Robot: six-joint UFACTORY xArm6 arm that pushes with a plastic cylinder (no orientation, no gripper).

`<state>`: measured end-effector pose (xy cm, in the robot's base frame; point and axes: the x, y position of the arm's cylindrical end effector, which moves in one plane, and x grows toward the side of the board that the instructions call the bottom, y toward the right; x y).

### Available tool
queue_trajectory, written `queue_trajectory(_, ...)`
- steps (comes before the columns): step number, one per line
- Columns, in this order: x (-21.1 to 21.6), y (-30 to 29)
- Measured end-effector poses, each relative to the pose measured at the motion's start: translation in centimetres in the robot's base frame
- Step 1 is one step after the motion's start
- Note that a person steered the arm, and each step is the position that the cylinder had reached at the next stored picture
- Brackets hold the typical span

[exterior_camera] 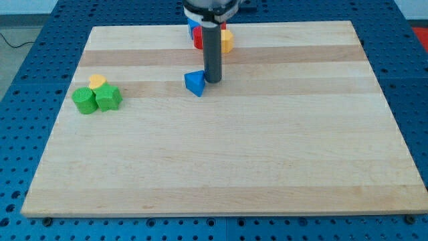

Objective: Push blue triangle into group of blocks at top centre of the board

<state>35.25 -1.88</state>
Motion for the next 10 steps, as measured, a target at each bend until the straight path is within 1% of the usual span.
queue_trajectory(1, 2.5, 1.0)
queue_trajectory(2, 7.8, 0.9)
queue_trajectory(3, 9.2, -2.8)
queue_trajectory(4, 6.9, -5.4)
queue_trajectory(6, -0.5, -5.4)
queue_trajectory(7, -0.4, -5.7)
queue_trajectory(8, 2.8, -5.7)
queue_trajectory(9, 5.0, -2.7)
queue_trajectory(10, 2.8, -0.9)
